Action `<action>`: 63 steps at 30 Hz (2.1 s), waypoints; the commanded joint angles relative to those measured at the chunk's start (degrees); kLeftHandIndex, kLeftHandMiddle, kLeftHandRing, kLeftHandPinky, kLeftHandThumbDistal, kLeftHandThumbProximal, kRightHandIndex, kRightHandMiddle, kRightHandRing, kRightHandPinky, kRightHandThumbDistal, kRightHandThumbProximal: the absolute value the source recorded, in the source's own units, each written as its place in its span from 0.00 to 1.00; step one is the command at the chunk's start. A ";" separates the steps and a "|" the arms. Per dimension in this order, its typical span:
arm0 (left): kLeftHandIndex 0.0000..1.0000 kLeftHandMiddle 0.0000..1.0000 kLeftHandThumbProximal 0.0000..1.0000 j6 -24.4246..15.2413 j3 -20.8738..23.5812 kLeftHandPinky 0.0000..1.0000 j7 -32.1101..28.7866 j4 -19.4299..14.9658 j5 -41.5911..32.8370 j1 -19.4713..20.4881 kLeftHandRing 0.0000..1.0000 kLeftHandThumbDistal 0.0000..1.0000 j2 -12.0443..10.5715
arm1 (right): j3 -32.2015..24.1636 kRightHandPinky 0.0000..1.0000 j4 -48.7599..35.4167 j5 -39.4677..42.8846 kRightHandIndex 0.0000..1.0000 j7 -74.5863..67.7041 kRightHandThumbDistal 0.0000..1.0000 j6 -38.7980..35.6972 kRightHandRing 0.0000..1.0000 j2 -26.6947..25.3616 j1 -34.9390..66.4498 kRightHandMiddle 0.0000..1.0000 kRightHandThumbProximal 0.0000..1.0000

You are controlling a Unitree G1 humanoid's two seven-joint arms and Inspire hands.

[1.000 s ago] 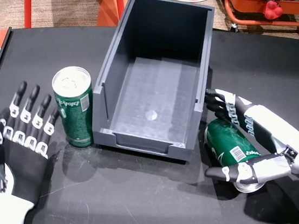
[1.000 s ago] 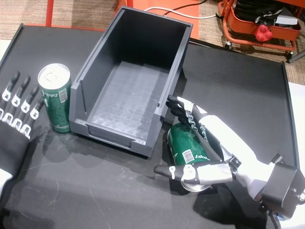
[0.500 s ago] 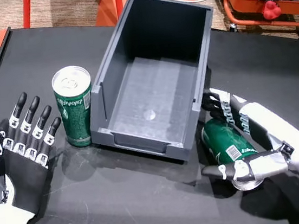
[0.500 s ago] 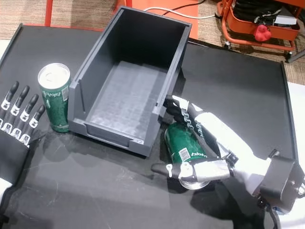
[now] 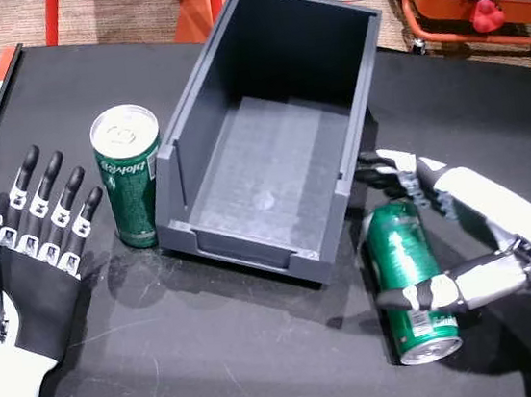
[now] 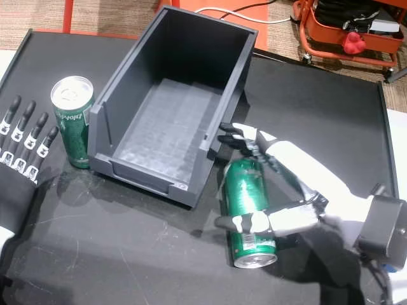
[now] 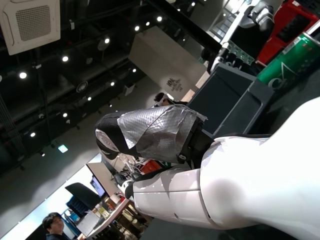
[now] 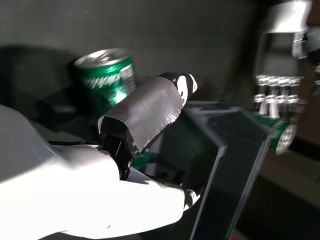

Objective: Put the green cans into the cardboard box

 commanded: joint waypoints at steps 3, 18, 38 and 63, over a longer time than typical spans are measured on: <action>1.00 1.00 0.77 -0.85 -0.25 1.00 -0.81 0.02 0.15 -0.01 1.00 0.31 -0.84 | 1.04 1.00 2.63 -2.93 0.90 -1.68 1.00 1.53 0.92 -2.28 -1.33 0.90 0.67; 1.00 1.00 0.73 0.40 0.13 1.00 -1.83 -0.33 -0.44 0.55 1.00 0.32 -1.09 | -0.51 0.74 -0.79 -5.08 0.71 -8.38 1.00 -8.74 0.74 -5.27 0.26 0.73 0.53; 1.00 1.00 0.81 -4.42 -1.70 1.00 1.59 -0.21 1.83 0.34 1.00 0.32 -3.35 | 5.04 0.73 -23.62 -56.84 0.83 -49.36 1.00 -21.37 0.79 -29.59 -7.84 0.80 0.26; 1.00 0.98 0.79 -5.33 -2.97 0.96 0.56 -1.82 1.80 1.19 1.00 0.37 -4.60 | 35.69 0.90 -19.30 -83.00 0.94 -73.72 1.00 -14.47 0.90 -32.12 -23.44 0.92 0.43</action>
